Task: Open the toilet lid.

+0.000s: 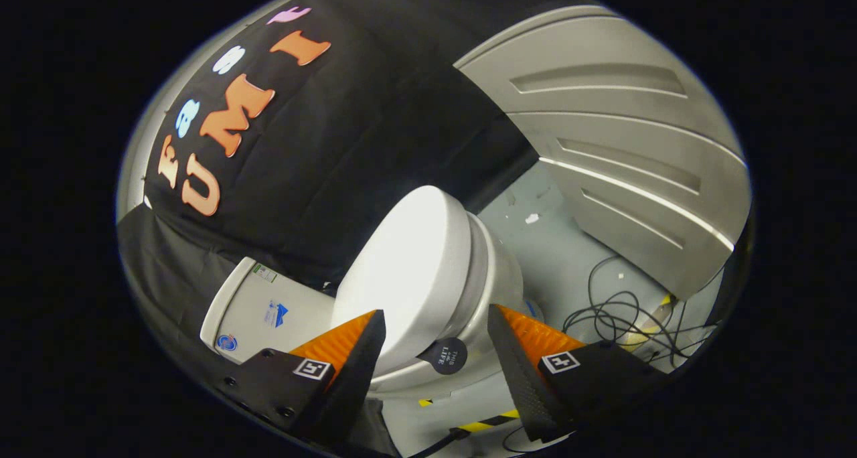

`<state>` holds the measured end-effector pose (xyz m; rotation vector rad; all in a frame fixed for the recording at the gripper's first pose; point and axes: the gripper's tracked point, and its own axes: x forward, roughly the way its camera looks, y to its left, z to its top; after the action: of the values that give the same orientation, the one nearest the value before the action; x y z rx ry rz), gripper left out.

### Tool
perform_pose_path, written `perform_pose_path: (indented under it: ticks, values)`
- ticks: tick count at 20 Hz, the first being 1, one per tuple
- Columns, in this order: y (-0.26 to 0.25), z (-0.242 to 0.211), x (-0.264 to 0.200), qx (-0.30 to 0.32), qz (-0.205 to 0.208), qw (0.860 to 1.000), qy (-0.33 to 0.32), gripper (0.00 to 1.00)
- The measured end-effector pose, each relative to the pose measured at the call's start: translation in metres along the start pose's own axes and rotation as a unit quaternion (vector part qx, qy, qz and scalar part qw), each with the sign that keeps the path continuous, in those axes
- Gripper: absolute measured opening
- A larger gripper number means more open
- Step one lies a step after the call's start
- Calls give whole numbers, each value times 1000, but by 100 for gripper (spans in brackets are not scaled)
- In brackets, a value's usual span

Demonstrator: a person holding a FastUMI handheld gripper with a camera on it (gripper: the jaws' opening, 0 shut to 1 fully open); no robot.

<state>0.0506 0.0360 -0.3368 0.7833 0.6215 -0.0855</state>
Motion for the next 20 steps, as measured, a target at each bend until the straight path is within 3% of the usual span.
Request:
perform_pose_path:
  ticks: [12,19,20]
  values:
    - [-5,-43,2,46,6,994,98,97]
    - [-1,-78,20,118,28,979,161,95]
    - [-4,-77,24,122,26,980,158,91]
